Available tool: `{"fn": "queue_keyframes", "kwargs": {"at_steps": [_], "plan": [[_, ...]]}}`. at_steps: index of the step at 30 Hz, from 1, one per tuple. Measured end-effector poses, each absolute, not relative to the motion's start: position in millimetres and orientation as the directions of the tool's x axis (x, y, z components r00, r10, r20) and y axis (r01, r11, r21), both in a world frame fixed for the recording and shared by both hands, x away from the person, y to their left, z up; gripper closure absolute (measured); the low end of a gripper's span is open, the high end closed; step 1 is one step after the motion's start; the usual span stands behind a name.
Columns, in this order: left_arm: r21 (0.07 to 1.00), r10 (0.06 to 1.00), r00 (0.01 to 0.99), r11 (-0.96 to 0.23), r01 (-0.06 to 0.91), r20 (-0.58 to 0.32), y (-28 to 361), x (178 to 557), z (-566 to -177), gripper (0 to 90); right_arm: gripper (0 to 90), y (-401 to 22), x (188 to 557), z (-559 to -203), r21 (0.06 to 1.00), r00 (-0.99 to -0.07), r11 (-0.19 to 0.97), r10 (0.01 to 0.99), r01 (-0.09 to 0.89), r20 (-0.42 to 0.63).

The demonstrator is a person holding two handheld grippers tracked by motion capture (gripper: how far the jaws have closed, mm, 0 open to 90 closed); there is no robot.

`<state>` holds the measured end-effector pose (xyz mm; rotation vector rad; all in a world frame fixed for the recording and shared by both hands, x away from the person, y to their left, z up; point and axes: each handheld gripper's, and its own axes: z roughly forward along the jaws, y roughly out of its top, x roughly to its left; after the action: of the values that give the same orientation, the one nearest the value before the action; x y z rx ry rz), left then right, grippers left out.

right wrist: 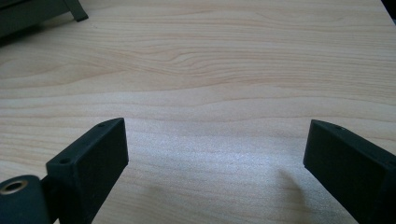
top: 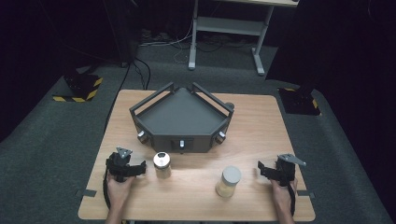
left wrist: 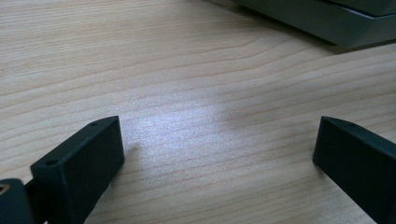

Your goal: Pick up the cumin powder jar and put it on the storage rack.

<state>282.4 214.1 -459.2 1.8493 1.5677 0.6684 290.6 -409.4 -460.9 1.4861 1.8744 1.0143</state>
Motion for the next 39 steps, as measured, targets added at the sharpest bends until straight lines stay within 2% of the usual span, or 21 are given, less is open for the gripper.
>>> {"fn": "queue_keyframes", "kwargs": {"at_steps": [13,39], "plan": [[0.743,0.983,0.167,-0.057,0.667,-0.074,226.0,280.6,-461.1,0.4,4.4,-406.8,290.6,-460.5,0.817,-0.247,0.119,0.969,0.565,0.03],[0.742,0.974,0.219,-0.099,0.664,-0.066,231.8,268.6,-455.5,0.5,4.7,-409.2,294.8,-458.9,0.805,-0.244,0.106,0.969,0.584,0.049]]}}
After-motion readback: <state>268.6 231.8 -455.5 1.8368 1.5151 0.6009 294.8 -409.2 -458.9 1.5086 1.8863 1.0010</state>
